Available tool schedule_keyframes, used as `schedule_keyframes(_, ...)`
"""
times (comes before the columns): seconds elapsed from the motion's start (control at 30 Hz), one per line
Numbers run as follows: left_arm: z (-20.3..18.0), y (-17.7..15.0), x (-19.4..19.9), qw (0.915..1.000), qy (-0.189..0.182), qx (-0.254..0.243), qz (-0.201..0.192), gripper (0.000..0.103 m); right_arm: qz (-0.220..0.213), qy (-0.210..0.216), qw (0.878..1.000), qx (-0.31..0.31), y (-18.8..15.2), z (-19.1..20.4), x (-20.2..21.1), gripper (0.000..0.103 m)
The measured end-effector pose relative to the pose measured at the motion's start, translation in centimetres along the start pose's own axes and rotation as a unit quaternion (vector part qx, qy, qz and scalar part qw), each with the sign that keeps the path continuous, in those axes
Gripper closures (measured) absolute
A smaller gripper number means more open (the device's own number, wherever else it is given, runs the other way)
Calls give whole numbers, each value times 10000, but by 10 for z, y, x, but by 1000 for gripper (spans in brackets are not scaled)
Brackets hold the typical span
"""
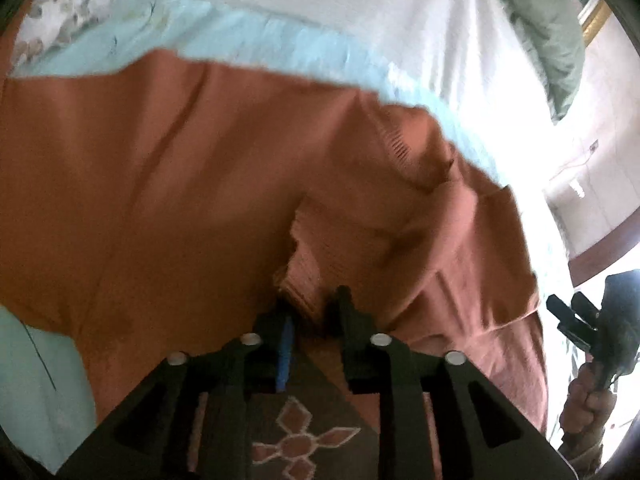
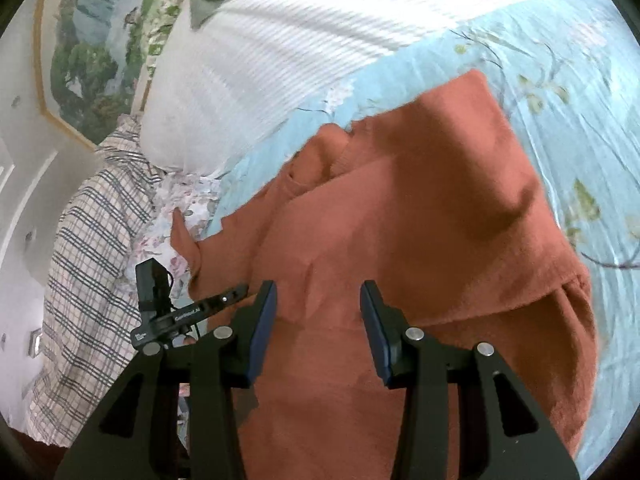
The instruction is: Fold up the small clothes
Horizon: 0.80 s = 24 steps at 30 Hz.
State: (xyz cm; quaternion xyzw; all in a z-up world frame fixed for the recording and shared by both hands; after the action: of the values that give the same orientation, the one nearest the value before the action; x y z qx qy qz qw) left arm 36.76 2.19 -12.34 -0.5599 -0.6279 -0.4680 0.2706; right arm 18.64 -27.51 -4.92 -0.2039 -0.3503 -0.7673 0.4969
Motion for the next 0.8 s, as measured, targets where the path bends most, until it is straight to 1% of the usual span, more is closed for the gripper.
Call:
schedule_keyframes(0.07,-2,11,-5,9998,-167,12,83,69,-22,-15,10000,-41,-4,-2,4,58)
schedule_keyframes(0.1,-4,16,-6,9997,-242,-9,101,57,-44,-39,10000,-55,-5,-3,6,58)
schedule_keyframes(0.13,-4,19,-5,9994,-318,-41,133,50,-64,-62,9999,-72,-7,-4,9,58)
schedule_keyframes(0.17,-7,22,-8,9992,-353,-80,168,50,-93,-89,9999,-109,-8,-7,12,58)
schedule_keyframes(0.2,-11,27,-13,9990,-357,-166,226,53,-109,-111,9998,-147,-9,-10,15,58)
schedule_keyframes(0.23,-15,29,-18,9987,-290,-299,277,63,-131,-127,9997,-188,-9,-13,17,58)
schedule_keyframes(0.27,-20,30,-21,9983,-174,-464,301,77,-165,-133,9995,-226,-9,-16,21,58)
schedule_keyframes(0.3,-24,28,-23,9975,-63,-618,333,98,-202,-149,9993,-259,-9,-18,23,58)
schedule_keyframes(0.33,-27,27,-19,9973,78,-691,222,98,-280,-191,9989,-311,-7,-22,29,58)
schedule_keyframes(0.37,-26,25,-10,9976,261,-646,-44,98,-345,-217,9986,-340,-7,-26,33,58)
schedule_keyframes(0.4,-20,24,8,9964,487,-465,-517,99,-421,-246,9981,-363,-5,-29,37,58)
schedule_keyframes(0.43,-15,22,21,9947,534,-286,-834,99,-541,-326,9972,-392,-3,-35,44,58)
schedule_keyframes(0.5,2,17,37,9909,515,128,-1237,99,-641,-516,9957,-425,2,-43,49,58)
schedule_keyframes(0.53,12,15,37,9900,569,282,-1257,98,-654,-700,9943,-470,7,-51,49,58)
schedule_keyframes(0.57,19,14,32,9905,618,355,-1179,98,-658,-819,9932,-508,11,-56,49,58)
schedule_keyframes(0.63,26,11,22,9917,671,383,-1031,98,-671,-1038,9909,-541,21,-65,48,58)
schedule_keyframes(0.7,26,8,22,9899,764,391,-1126,98,-602,-1249,9889,-531,35,-76,41,58)
schedule_keyframes(0.77,27,8,24,9881,705,531,-1260,98,-504,-1375,9879,-519,49,-83,32,58)
schedule_keyframes(0.8,29,7,23,9878,677,570,-1278,98,-389,-1403,9881,-495,56,-87,24,58)
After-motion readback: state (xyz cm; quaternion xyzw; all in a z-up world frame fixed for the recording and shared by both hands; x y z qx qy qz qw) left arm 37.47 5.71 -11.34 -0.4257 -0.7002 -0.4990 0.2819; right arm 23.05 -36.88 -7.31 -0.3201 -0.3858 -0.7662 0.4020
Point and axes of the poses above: each gripper's, at about its wrist camera, not at the fingertips, and x roughly against the way its jaws point, z to its left, y to its top, the point moved 5 cm from there along -x, roughly the way its jaws point, and after that the axes turned 12 degrees about z, right-handed, at the moved point
